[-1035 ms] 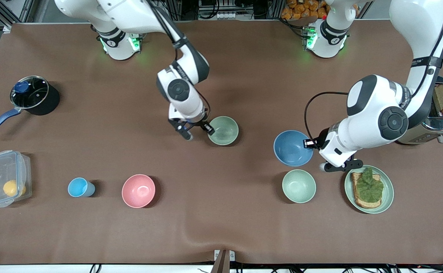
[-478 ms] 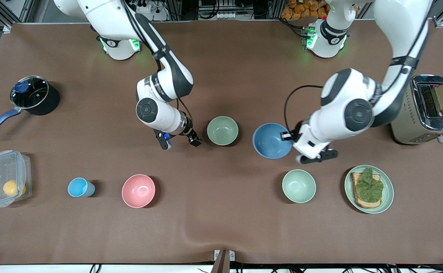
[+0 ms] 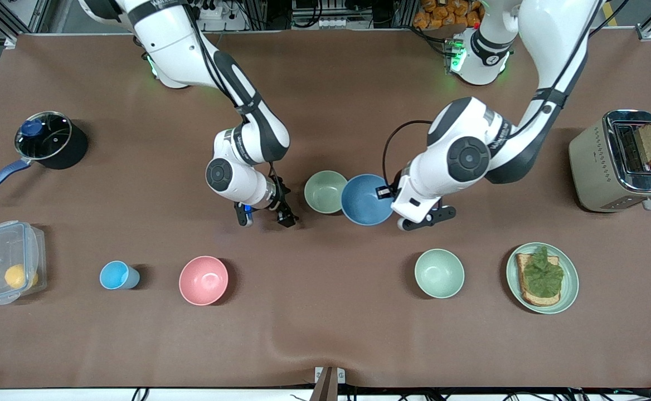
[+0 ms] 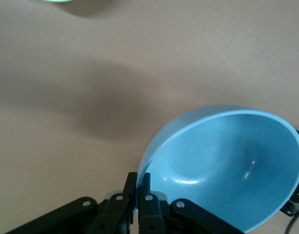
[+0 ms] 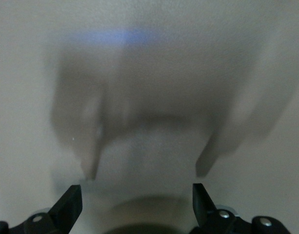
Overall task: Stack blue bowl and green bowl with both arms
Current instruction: 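Lower the blue bowl into the green bowl with the left gripper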
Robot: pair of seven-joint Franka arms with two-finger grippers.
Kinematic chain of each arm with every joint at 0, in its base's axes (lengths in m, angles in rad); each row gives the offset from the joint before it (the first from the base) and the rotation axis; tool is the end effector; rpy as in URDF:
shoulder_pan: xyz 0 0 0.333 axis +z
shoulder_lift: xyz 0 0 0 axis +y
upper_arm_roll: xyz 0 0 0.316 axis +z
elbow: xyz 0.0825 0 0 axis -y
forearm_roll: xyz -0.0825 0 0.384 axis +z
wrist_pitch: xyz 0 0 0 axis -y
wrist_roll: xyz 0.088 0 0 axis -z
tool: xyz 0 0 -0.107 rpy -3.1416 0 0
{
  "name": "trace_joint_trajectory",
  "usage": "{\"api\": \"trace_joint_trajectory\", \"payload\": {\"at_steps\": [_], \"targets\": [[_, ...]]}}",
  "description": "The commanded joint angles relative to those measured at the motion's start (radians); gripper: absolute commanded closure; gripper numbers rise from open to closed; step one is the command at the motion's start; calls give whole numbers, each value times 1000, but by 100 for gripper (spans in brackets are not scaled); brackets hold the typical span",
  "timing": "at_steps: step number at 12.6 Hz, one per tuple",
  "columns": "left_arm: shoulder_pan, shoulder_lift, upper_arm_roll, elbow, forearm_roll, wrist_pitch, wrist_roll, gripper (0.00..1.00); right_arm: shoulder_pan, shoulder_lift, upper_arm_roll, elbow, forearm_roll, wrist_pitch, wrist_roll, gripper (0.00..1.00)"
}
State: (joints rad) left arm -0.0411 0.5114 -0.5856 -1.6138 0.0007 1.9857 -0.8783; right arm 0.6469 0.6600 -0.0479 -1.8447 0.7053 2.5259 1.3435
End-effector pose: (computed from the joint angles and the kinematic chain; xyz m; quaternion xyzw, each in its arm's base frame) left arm 0.5691 -0.3500 0.3661 0.9788 0.1497 -0.1143 0.0807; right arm 0.5331 0.3579 0.1665 -0.7781 0.5989 0.1483 0.1176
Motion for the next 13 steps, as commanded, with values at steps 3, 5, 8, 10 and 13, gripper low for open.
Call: {"api": "trace_joint_trajectory", "payload": {"at_steps": [3, 5, 8, 10, 13], "targets": [[-58, 25, 3, -26, -18, 94, -126, 100, 0, 6, 10, 24, 105, 10, -14, 0], [-80, 41, 3, -26, -18, 114, -174, 100, 4, 3, 10, 28, 147, 10, -12, 0], [-111, 70, 3, -38, -18, 152, -217, 100, 8, 4, 10, 32, 164, 19, -12, 0], [-124, 75, 4, -52, -18, 189, -240, 100, 8, 4, 10, 32, 164, 19, -12, 0], [-144, 96, 4, -64, -18, 202, -274, 100, 8, 1, 10, 32, 164, 13, -12, 0]]}}
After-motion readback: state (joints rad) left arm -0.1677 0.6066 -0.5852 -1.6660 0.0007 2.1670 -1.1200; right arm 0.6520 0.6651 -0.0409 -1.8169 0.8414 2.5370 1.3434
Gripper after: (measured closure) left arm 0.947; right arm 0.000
